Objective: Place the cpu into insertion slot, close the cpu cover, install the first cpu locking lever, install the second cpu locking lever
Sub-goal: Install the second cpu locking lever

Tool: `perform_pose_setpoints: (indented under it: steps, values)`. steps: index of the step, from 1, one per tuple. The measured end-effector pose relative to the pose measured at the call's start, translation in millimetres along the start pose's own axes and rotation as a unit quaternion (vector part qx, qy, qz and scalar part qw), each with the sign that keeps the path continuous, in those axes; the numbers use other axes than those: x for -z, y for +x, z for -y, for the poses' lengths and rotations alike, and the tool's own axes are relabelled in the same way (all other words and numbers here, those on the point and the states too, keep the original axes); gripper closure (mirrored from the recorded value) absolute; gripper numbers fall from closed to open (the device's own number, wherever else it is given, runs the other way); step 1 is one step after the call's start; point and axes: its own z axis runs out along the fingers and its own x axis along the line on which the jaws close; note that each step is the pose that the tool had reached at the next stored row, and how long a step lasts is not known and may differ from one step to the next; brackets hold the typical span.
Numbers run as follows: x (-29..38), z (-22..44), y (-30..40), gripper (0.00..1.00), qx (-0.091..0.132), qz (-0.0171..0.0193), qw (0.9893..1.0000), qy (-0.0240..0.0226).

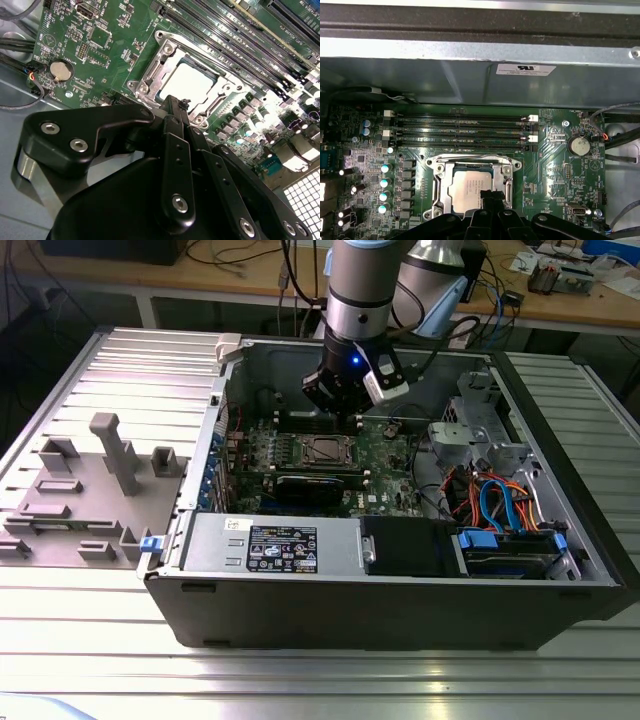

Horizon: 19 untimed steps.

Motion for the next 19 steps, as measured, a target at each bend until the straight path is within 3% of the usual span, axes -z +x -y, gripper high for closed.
perform_pose_setpoints:
  steps: [4,8,11,14,19]
  values:
    - [0.1,1.2,0.0,0.89,0.0,-0.0001,1.0,-0.0004]
    - [0.3,4.9,0.2,0.89,0.0,0.0002,1.0,-0.0058]
    - [0.7,10.8,0.3,0.89,0.0,0.0002,1.0,-0.0064]
    - [1.1,23.4,0.7,0.89,0.0,0.0002,1.0,-0.0086]
    - [1.3,31.6,1.0,0.89,0.0,0.0003,1.0,-0.009]
